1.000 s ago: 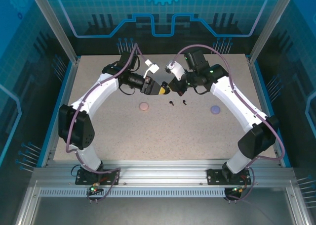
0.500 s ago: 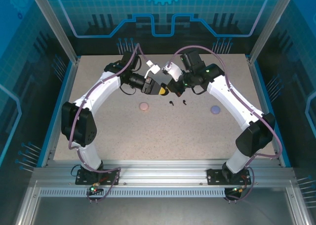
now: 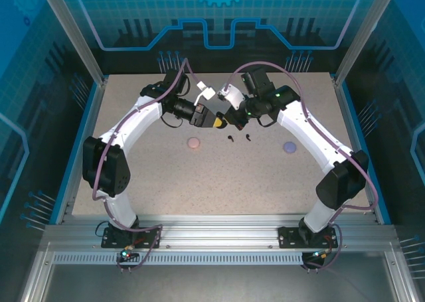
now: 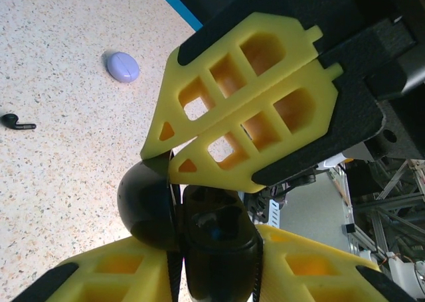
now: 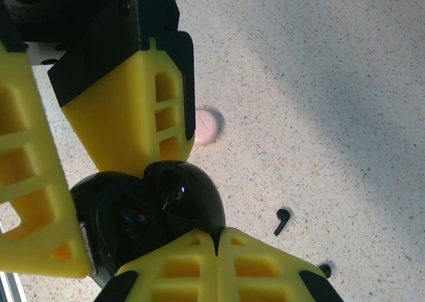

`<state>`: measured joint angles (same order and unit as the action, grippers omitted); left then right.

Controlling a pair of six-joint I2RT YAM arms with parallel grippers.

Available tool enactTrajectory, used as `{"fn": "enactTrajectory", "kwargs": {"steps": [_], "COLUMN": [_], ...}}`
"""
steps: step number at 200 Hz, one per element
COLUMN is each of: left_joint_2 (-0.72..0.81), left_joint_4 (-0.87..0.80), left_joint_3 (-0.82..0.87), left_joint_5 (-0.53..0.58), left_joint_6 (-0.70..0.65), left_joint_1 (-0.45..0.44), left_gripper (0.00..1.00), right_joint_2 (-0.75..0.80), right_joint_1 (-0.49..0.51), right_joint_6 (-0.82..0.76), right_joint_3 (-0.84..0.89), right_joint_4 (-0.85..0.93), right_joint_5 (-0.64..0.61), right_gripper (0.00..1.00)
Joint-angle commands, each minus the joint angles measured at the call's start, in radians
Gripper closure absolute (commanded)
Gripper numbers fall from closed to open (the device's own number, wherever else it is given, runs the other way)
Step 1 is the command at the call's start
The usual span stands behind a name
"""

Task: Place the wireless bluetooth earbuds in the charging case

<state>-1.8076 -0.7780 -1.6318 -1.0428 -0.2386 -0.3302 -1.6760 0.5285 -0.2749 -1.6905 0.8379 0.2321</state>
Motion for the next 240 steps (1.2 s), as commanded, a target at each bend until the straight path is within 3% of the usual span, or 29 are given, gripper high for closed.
{"fn": "enactTrajectory", "kwargs": {"steps": [1,82,143,176,215,240], "left_joint_2": [0.016,0.035,0.05,0.138,0.297,0.418], "left_joint_4": [0.015,0.061,0.12,0.29,0.564,0.777], "left_joint_3": [0.007,0.056,0.092,0.206,0.407,0.56], "left_joint_5": [-0.03,-0.028,-0.016,0.055,0.178,0.316], "left_joint_6": [-0.013,0.011,0.036,0.112,0.235,0.312], "left_joint_1": [-0.003,-0.003,-0.002,0.005,0.04,0.045], "left_gripper": [0.67,0.66,1.0,1.0,1.0,1.0], "right_joint_2": [-0.01,-0.013,-0.016,0.005,0.095,0.069], "right_joint_1": [0.016,0.016,0.012,-0.051,-0.148,-0.167], "right_joint_6": [-0.011,-0.004,0.032,0.122,0.249,0.338], "right_joint_3": [-0.031,-0.032,-0.036,-0.052,0.047,0.108], "right_joint_4": [0.012,0.006,-0.009,-0.02,-0.089,-0.099], "right_joint_5": [-0.013,-0.012,-0.051,-0.031,0.102,0.047], "right_gripper": [1.0,1.0,1.0,0.66,0.51,0.49]}}
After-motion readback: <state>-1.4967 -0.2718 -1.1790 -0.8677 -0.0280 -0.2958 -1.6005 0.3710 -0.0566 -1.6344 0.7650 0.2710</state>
